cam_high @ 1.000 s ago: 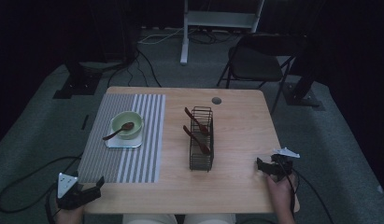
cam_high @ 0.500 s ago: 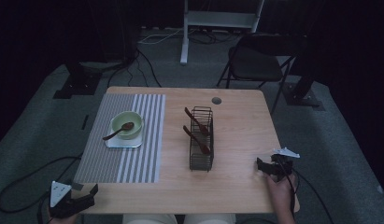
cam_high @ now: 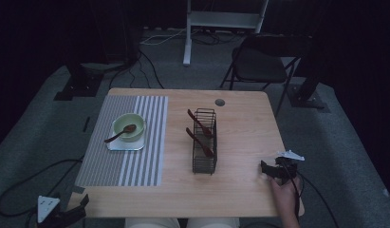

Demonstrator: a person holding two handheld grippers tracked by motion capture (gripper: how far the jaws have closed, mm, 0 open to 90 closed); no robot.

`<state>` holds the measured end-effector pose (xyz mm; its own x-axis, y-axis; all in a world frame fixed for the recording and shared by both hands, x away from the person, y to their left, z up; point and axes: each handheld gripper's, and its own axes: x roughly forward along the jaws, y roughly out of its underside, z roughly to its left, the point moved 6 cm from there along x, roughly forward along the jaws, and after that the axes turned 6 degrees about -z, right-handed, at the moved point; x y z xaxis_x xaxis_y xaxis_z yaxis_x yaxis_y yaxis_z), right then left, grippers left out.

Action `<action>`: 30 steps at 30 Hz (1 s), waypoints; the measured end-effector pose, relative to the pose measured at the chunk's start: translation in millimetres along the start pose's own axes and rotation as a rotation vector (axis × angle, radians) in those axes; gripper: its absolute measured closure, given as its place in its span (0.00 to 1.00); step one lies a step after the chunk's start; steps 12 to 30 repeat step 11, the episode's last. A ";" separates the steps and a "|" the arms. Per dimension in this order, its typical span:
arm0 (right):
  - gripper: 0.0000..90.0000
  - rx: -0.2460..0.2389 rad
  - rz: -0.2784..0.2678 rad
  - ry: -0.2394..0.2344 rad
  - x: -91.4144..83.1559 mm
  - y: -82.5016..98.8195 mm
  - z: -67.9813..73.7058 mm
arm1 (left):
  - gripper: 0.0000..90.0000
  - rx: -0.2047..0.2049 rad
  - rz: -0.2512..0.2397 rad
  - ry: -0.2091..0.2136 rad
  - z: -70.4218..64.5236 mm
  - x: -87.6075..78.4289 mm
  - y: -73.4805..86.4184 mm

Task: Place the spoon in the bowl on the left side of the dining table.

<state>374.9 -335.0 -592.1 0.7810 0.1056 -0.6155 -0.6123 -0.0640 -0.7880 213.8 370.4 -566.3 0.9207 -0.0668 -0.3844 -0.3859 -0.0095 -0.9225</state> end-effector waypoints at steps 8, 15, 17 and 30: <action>0.13 0.000 0.000 0.000 0.0 0.0 0.0 | 0.01 -0.056 -0.024 -0.051 9.8 -2.1 0.8; 0.13 0.000 0.000 0.000 0.1 -0.1 0.0 | 0.01 -0.059 -0.029 -0.016 4.4 -2.2 -1.3; 0.13 0.000 0.000 0.000 0.1 -0.1 0.0 | 0.01 -0.059 -0.029 -0.016 4.4 -2.2 -1.3; 0.13 0.000 0.000 0.000 0.1 -0.1 0.0 | 0.01 -0.059 -0.029 -0.016 4.4 -2.2 -1.3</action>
